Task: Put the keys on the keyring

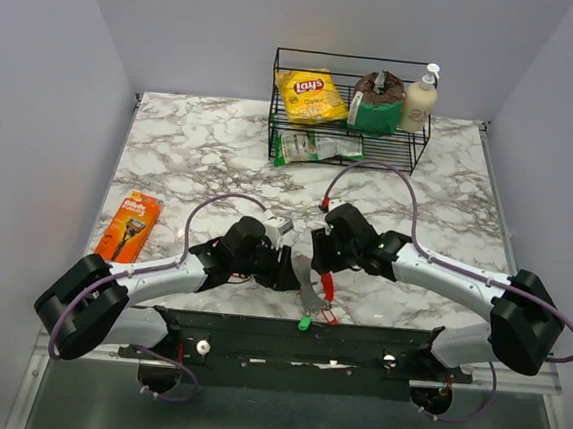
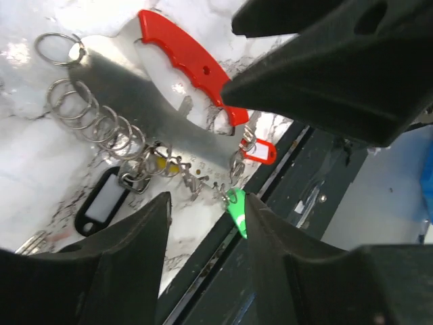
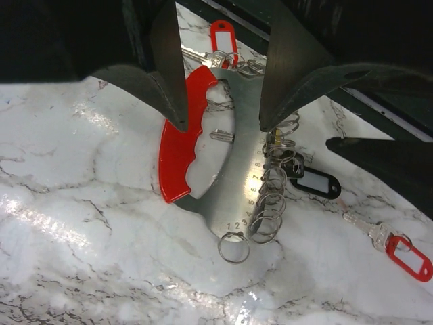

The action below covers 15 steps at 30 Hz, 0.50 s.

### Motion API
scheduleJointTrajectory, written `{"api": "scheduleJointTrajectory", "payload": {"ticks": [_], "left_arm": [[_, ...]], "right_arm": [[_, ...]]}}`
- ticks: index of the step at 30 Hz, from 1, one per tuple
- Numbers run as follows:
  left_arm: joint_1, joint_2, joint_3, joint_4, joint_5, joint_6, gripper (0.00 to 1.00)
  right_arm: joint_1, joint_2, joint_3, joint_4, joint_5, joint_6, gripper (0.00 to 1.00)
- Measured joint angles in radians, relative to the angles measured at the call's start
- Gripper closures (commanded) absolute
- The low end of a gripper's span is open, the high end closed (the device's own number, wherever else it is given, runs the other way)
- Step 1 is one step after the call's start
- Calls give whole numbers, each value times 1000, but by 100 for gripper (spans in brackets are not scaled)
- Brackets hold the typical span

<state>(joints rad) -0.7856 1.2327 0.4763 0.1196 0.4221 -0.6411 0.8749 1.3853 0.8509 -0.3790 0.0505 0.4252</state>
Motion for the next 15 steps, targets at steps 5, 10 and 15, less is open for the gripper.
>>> {"api": "scheduleJointTrajectory", "payload": {"ticks": [5, 10, 15], "left_arm": [[-16, 51, -4, 34, -3, -24, 57], [-49, 112, 10, 34, -12, -26, 57], [-74, 160, 28, 28, -37, -21, 59]], "right_arm": [[-41, 0, 0, 20, -22, 0, 45], [-75, -4, -2, 34, -53, 0, 45], [-90, -16, -5, 42, -68, 0, 45]]}}
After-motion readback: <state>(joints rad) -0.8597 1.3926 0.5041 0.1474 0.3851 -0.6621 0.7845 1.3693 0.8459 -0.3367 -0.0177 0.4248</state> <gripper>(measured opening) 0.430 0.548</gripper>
